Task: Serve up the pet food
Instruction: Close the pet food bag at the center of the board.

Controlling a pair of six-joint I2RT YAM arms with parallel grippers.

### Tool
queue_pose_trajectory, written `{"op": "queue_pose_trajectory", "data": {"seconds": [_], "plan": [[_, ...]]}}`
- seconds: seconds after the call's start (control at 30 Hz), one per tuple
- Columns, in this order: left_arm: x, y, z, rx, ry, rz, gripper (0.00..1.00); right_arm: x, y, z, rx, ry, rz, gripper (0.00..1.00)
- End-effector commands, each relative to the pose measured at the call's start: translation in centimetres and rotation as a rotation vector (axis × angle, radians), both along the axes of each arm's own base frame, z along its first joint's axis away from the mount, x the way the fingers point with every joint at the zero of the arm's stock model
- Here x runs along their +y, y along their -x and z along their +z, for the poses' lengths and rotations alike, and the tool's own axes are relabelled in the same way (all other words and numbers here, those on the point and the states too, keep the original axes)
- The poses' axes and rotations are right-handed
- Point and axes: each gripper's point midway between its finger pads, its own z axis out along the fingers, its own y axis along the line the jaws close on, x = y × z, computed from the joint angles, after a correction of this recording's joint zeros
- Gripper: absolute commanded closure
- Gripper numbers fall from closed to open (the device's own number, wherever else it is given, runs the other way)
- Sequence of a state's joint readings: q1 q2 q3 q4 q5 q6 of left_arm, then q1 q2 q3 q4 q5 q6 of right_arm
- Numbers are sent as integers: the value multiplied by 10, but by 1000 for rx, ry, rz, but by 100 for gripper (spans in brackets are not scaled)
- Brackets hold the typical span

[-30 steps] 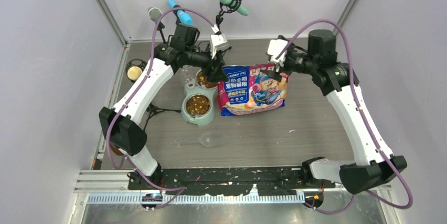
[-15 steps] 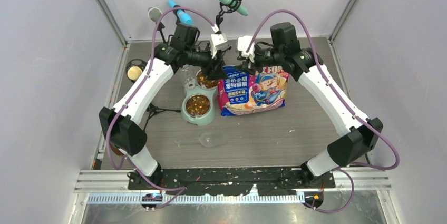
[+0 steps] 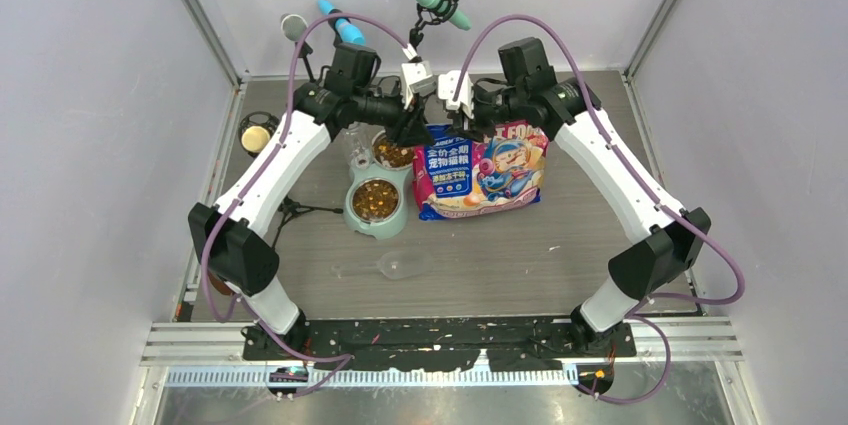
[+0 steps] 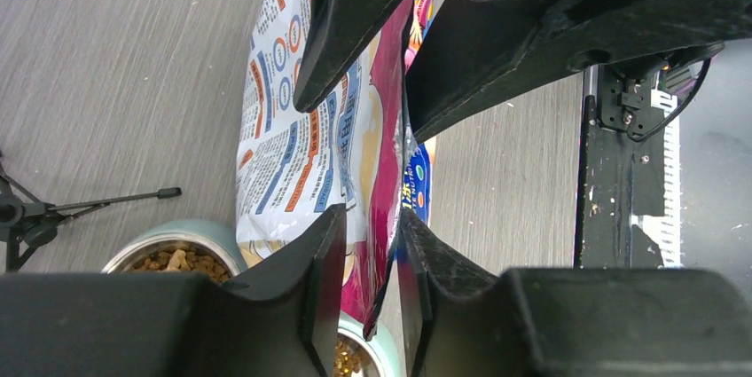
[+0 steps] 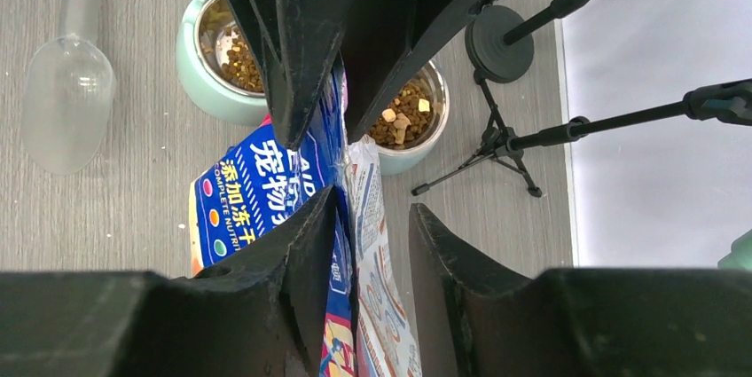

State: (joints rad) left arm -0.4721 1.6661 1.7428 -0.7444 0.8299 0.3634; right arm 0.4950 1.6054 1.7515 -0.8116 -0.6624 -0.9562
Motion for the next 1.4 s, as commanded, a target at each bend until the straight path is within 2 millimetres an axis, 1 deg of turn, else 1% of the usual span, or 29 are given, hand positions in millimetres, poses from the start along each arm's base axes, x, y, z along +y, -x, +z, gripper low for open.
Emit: {"op": "queue_pose_trajectory", "data": {"seconds": [0.0, 0.03, 0.07, 0.13, 0.17, 0.2, 0.23, 0.27, 0.3, 0.33, 0.43, 0.5, 0.57, 0.6, 0.63, 0.67, 0.7, 0.73, 0.77, 0.8, 0.83, 0.93, 1.03, 1.07, 1.17, 1.37], "plan": [[-6, -2, 14, -34, 32, -20, 72, 0, 0, 8, -34, 31, 18, 60], [-6, -2, 13, -35, 28, -19, 73, 0, 0, 6, -32, 39, 16, 61], [-5, -2, 13, -35, 25, -19, 74, 0, -1, 6, -37, 43, 16, 64], [-5, -2, 11, -31, 19, -17, 77, 1, -3, 3, -41, 55, 11, 68], [-5, -2, 10, -30, 16, -20, 80, 0, -4, 2, -45, 62, 5, 70], [-5, -3, 11, -32, 16, -20, 84, 0, -6, 0, -46, 71, -2, 75], [-5, -3, 10, -32, 13, -20, 89, -1, -7, 0, -50, 76, -6, 77], [-4, -3, 11, -38, 11, -20, 96, -2, -9, -2, -53, 86, -14, 84], [-4, -3, 11, -43, 8, -19, 100, -3, -10, -2, -62, 94, -15, 88], [-3, -4, 10, -47, 3, -16, 100, -5, -12, -4, -66, 110, -25, 93], [1, -4, 9, -64, -16, -16, 100, -14, -15, -7, -94, 158, -43, 95], [3, -3, 8, -75, -32, -21, 100, -26, -19, -9, -119, 220, -80, 95], [7, -2, 5, -80, -47, -20, 100, -49, -28, -16, -137, 327, -161, 95], [9, -2, 4, -79, -49, -20, 100, -55, -30, -18, -146, 356, -177, 95], [10, -1, 4, -78, -49, -19, 100, -68, -35, -20, -154, 402, -221, 95], [12, -1, 4, -77, -47, -18, 100, -74, -37, -21, -157, 423, -239, 95], [13, -1, 4, -79, -45, -16, 100, -85, -40, -20, -169, 451, -277, 95], [15, -2, 3, -79, -45, -15, 100, -91, -41, -22, -171, 468, -292, 95], [16, -1, 2, -77, -46, -16, 100, -101, -44, -19, -185, 485, -326, 95], [18, 0, 2, -79, -45, -18, 100, -107, -45, -21, -184, 498, -341, 95], [19, 0, 1, -79, -45, -18, 100, -113, -47, -18, -197, 506, -363, 95], [23, 0, -2, -78, -48, -14, 100, -131, -49, -20, -200, 529, -412, 95], [27, 1, -4, -77, -45, -10, 100, -146, -52, -21, -200, 538, -452, 95], [27, 1, -4, -76, -44, -8, 100, -157, -53, -21, -201, 548, -490, 95], [29, 1, -4, -77, -43, -6, 100, -175, -58, -18, -220, 532, -558, 95], [30, 2, -4, -77, -37, -10, 100, -220, -54, -12, -226, 522, -668, 95]]}}
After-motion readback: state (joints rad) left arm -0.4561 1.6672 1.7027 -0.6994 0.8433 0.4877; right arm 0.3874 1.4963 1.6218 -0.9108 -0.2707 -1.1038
